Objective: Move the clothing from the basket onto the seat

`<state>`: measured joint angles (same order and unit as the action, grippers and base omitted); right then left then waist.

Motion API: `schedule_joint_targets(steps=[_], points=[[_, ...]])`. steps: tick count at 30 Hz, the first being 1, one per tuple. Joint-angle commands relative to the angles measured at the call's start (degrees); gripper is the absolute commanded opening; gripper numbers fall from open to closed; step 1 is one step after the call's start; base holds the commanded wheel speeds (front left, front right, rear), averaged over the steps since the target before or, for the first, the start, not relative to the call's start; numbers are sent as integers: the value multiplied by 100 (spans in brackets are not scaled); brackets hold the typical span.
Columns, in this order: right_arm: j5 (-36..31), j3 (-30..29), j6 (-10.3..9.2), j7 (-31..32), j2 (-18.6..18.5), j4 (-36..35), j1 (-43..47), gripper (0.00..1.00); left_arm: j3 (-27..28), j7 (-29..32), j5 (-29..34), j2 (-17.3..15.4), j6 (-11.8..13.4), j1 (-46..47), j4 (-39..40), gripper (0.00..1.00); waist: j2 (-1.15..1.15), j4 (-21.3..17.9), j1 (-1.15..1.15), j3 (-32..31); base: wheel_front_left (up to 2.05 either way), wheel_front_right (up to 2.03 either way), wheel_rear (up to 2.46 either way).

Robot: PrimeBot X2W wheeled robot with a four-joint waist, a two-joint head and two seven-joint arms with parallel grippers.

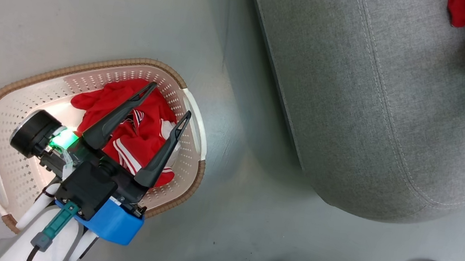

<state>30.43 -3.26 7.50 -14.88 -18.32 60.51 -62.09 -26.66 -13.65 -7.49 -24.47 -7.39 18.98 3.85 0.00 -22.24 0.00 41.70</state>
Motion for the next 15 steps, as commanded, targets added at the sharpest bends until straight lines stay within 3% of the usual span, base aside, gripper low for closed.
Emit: schedule_joint_targets(steps=[1,15], points=[[22,25,0,-29,-39,39,-89,100,-8,-12,-9,5,2,111,-18,100,0,7,0,-1,0,0,0],[211,10,0,-39,-184,130,29,100,-105,-103,-42,74,34,198,-183,100,0,73,0,-92,0,0,0]])
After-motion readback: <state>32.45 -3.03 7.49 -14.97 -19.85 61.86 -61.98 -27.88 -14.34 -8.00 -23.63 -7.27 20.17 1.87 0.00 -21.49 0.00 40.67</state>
